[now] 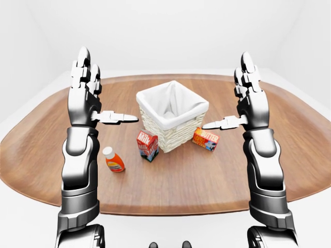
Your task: Pick up the butter and put it in the basket.
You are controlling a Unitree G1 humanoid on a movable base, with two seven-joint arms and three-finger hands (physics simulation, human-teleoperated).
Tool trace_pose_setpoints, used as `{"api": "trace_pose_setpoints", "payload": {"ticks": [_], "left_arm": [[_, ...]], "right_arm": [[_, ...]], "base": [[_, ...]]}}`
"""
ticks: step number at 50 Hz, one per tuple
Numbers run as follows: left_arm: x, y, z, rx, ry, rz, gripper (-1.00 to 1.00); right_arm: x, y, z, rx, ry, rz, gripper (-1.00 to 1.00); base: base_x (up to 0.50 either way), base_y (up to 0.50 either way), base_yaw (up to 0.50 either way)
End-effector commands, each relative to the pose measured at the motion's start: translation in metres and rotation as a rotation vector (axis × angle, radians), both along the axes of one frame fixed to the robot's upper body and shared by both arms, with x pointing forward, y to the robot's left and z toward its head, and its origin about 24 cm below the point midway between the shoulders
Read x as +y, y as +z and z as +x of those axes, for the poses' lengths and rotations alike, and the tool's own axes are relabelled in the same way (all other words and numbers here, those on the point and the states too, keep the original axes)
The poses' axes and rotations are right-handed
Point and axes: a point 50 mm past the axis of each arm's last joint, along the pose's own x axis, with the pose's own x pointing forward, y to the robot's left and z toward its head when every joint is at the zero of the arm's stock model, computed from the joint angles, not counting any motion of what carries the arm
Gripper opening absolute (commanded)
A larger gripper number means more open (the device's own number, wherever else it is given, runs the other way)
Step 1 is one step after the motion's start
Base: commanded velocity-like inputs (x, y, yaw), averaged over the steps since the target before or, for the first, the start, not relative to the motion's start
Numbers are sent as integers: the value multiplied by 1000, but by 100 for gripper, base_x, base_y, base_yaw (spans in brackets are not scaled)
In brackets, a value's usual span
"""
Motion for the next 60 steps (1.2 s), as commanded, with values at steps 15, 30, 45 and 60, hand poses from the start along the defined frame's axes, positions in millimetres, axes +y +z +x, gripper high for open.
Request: {"api": "trace_pose_setpoints", "payload": {"ticks": [15,30,45,60], "left_arm": [[1,-6,-1,19,0,-1,100],[2,-8,-2,23,4,-2,100],[6,-8,-6,15,6,-14,100],[11,-14,-7,40,18,-26,100]], "right_arm": [[3,-6,1,24,0,-2,100],[3,-6,0,22,5,-7,100],[-18,-42,24,228,-39,-67,100],[-52,-139,44,689,-176,-155,100]], "base": [[29,0,0],[28,0,0],[0,0,0],[0,0,0]]}}
